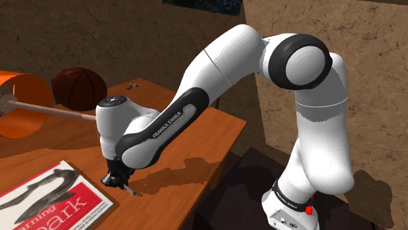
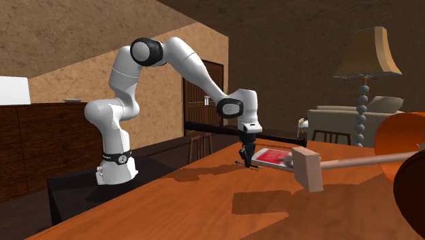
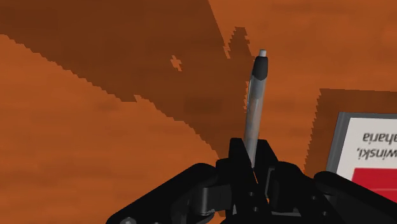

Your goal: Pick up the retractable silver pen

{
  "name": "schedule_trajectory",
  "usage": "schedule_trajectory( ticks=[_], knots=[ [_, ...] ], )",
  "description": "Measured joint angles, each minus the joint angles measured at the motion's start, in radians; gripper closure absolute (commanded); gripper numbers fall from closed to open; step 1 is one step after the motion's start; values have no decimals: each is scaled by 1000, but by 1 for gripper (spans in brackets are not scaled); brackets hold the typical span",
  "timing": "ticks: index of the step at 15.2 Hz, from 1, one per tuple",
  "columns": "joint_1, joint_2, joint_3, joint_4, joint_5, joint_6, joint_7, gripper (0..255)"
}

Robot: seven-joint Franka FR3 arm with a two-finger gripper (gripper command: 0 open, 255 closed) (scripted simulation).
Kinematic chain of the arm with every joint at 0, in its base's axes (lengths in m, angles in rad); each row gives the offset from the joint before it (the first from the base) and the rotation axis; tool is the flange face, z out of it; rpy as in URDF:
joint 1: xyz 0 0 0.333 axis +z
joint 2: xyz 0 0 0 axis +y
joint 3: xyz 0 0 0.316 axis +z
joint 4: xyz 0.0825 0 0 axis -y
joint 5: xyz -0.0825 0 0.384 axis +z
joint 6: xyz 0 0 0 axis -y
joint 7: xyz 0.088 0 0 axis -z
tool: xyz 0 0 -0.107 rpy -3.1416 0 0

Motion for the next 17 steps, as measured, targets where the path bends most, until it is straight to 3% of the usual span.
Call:
schedule_trajectory(
  ticks=[17],
  knots=[
    [-24, -124, 36, 30, 57, -154, -30, 255]
  ],
)
